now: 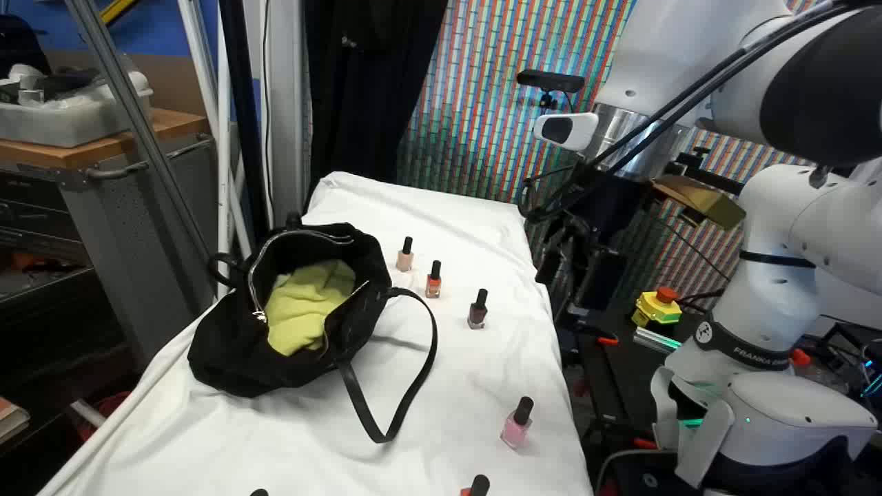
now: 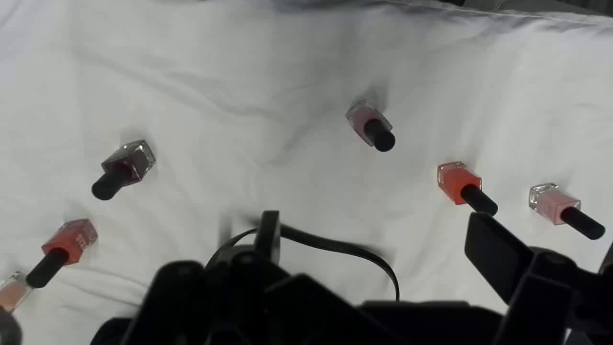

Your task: Put the nail polish bottles in the bag

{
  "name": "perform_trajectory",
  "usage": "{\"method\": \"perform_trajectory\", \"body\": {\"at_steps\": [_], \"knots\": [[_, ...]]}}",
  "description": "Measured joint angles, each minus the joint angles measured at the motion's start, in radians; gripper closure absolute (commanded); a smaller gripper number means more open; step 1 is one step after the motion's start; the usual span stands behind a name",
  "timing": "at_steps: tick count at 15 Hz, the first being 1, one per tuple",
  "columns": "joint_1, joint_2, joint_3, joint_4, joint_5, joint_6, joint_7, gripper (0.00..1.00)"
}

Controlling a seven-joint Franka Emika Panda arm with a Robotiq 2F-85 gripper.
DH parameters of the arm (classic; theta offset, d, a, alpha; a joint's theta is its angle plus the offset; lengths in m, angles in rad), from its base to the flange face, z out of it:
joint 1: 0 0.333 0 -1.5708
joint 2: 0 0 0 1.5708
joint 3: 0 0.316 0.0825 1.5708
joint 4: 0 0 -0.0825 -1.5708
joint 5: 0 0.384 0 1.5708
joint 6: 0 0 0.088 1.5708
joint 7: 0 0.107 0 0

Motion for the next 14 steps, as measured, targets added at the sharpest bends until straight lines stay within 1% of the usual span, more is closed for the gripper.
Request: {"method": "perform_trajectory", "body": {"at_steps": [5, 7, 11, 14], "knots": [[-0.005, 0.003, -0.01, 0.001, -0.006, 0.0, -0.001, 0.0], [-0.028, 0.008, -0.031, 0.003, -0.033, 0.002, -0.005, 0.0], [-0.104, 0.023, -0.091, 0.019, -0.096, 0.013, -0.031, 0.0], [-0.11, -0.002, -0.091, 0.02, -0.096, 0.009, -0.017, 0.0]]}}
